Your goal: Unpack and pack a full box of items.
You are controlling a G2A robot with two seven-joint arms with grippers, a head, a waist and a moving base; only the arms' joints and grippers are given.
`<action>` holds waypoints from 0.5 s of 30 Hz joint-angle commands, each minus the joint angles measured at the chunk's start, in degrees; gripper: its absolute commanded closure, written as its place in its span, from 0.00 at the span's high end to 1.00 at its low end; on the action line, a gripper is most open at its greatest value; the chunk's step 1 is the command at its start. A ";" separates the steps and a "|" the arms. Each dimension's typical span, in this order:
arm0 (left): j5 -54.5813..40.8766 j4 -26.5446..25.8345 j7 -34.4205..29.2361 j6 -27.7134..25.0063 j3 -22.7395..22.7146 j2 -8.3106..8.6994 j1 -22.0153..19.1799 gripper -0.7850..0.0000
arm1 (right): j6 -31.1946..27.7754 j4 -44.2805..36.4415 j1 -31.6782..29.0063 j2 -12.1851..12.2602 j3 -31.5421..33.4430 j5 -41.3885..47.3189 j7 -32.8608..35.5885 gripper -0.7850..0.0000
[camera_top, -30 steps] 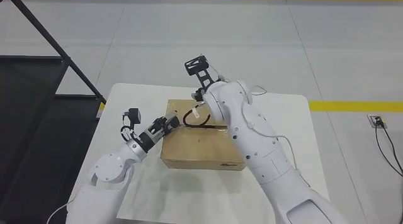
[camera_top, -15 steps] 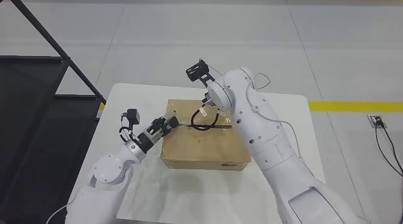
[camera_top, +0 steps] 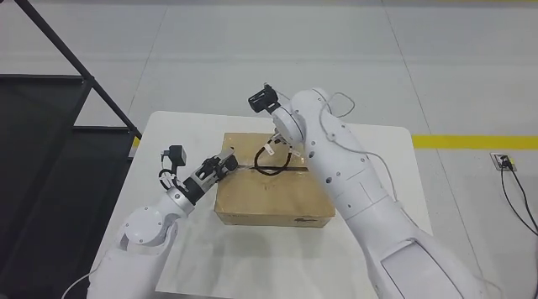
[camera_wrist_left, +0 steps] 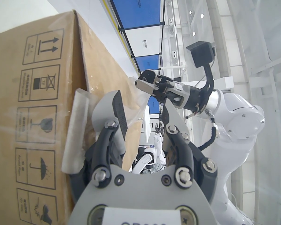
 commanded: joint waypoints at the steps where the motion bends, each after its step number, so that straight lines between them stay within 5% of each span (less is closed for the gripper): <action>1: 0.00 0.07 -0.05 0.01 -0.04 0.00 -0.07 0.51 | 1.01 0.73 0.26 -0.17 -0.24 -0.12 -0.81 0.00; 7: 0.03 0.39 -0.15 0.09 0.16 -0.06 -0.32 0.52 | 3.72 -1.10 -1.64 0.37 1.09 -0.68 -4.37 0.00; 15: 0.30 0.71 -0.02 0.29 0.80 -0.22 -0.78 0.55 | 7.42 -14.02 -12.35 2.99 6.41 -3.31 -10.84 0.00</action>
